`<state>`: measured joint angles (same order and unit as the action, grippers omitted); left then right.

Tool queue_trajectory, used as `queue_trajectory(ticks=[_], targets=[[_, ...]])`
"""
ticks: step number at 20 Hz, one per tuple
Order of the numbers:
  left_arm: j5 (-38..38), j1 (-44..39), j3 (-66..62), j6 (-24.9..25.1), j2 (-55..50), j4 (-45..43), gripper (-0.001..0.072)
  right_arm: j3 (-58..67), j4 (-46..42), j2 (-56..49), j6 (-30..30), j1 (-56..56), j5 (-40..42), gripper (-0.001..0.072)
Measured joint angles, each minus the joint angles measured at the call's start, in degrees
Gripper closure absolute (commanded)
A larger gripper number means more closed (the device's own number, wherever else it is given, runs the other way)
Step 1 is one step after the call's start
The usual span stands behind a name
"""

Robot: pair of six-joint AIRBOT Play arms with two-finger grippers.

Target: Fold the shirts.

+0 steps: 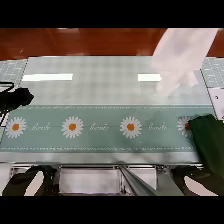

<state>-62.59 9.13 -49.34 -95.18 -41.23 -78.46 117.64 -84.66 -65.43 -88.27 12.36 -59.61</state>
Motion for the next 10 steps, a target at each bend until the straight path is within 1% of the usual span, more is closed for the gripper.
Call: queue_trajectory(ticks=[3,6,8,10], targets=[[1.1,0.1,1.6,1.9,0.0,4.8,0.0365,1.2,-0.7,0.9,1.7,10.1,-0.7,0.0686],[1.7,0.1,2.8,3.5,0.1,9.7,0.0365,1.6,-2.7,-0.7,2.5,21.6,-2.3,0.0686],[1.9,0.1,3.2,4.2,0.1,12.0,0.0365,1.7,-3.7,-2.2,1.4,27.7,-4.0,0.0686],[1.9,0.1,3.4,4.7,0.1,13.7,0.0364,0.9,-4.0,-3.5,-0.3,32.1,-7.6,0.0686]])
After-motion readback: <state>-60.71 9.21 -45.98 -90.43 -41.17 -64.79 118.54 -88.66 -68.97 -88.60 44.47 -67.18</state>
